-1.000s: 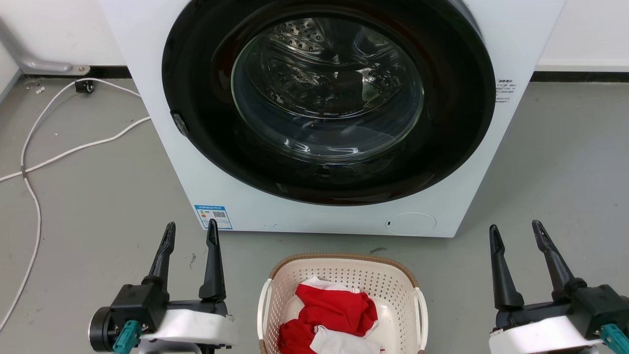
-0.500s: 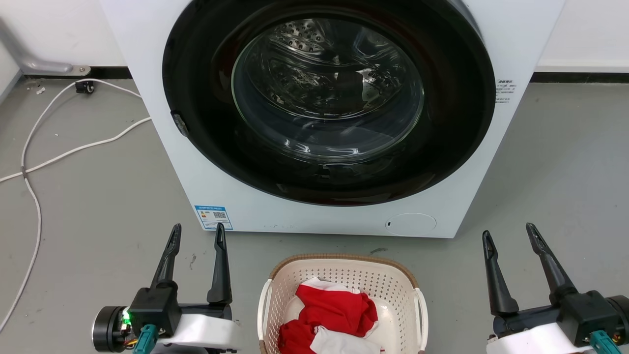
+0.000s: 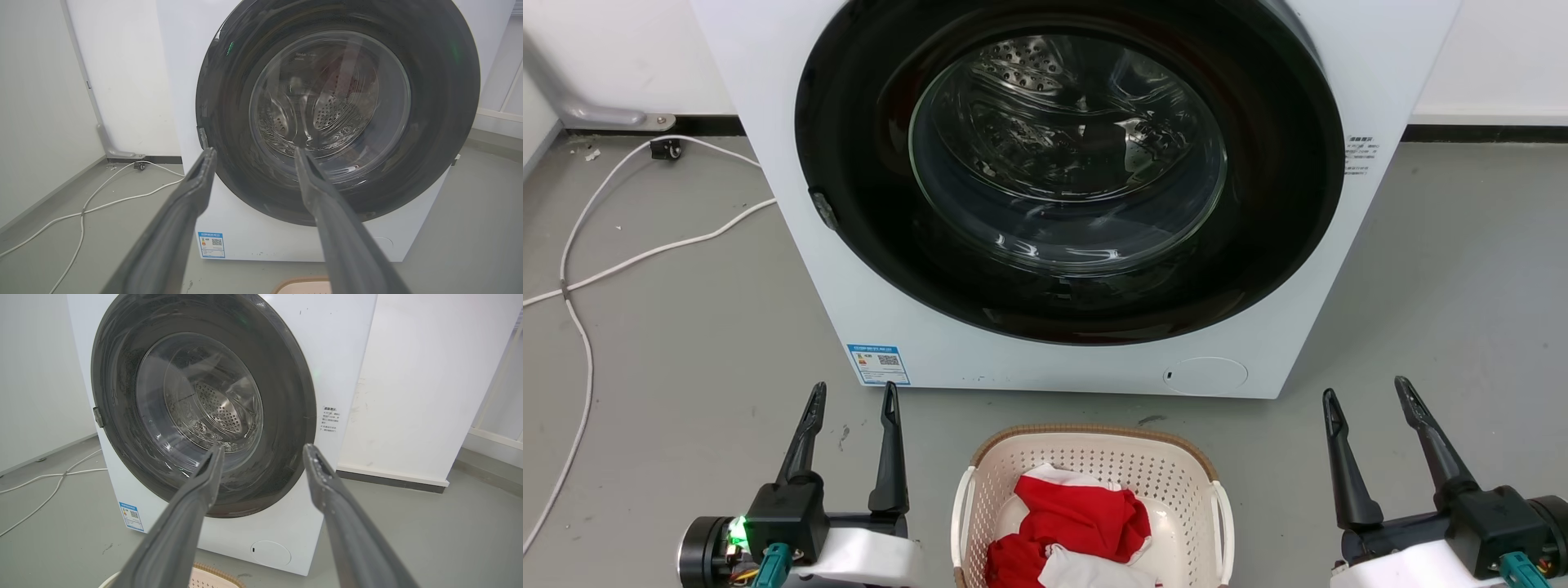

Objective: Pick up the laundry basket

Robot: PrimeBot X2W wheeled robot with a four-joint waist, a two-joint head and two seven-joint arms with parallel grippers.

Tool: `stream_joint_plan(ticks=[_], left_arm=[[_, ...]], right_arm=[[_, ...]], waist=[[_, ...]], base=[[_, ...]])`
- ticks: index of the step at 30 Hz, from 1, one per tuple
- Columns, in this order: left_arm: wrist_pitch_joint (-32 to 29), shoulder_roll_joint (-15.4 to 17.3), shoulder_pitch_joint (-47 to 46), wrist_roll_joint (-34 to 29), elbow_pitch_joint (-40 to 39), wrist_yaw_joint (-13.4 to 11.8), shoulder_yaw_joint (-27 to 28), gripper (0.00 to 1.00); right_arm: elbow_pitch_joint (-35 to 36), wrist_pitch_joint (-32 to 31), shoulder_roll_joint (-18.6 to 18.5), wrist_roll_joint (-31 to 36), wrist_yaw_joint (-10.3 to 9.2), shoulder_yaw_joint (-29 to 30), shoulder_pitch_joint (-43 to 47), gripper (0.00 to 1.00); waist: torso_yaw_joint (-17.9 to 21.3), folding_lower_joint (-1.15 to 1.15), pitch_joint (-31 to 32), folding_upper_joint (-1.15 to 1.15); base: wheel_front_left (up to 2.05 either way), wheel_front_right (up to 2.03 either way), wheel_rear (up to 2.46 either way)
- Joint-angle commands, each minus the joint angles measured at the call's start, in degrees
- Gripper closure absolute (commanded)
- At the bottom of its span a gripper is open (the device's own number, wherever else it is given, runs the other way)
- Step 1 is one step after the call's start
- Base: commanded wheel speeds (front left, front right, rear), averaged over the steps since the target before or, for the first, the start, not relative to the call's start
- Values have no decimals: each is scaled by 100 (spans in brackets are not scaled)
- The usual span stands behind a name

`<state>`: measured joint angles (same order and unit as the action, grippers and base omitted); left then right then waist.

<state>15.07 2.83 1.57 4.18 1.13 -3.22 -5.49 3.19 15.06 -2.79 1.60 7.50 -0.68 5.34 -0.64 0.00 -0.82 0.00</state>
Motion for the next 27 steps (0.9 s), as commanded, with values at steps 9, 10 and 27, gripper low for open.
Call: stream_joint_plan(ticks=[9, 10, 27], left_arm=[[16, 9, 48, -146, 0, -94, 9, 0], [16, 9, 50, -168, 2, -105, 9, 0], [16, 9, 58, -252, 4, -186, 1, 0]], right_arm=[[-45, 18, -17, 24, -2, 14, 69, 0], [-50, 18, -17, 21, -2, 12, 68, 0], [-65, 18, -17, 19, -2, 42, 63, 0]], waist=[[-20, 0, -11, 0], [-21, 0, -12, 0], [-19, 0, -30, 0]], base=[[0, 0, 0], [0, 0, 0], [0, 0, 0]])
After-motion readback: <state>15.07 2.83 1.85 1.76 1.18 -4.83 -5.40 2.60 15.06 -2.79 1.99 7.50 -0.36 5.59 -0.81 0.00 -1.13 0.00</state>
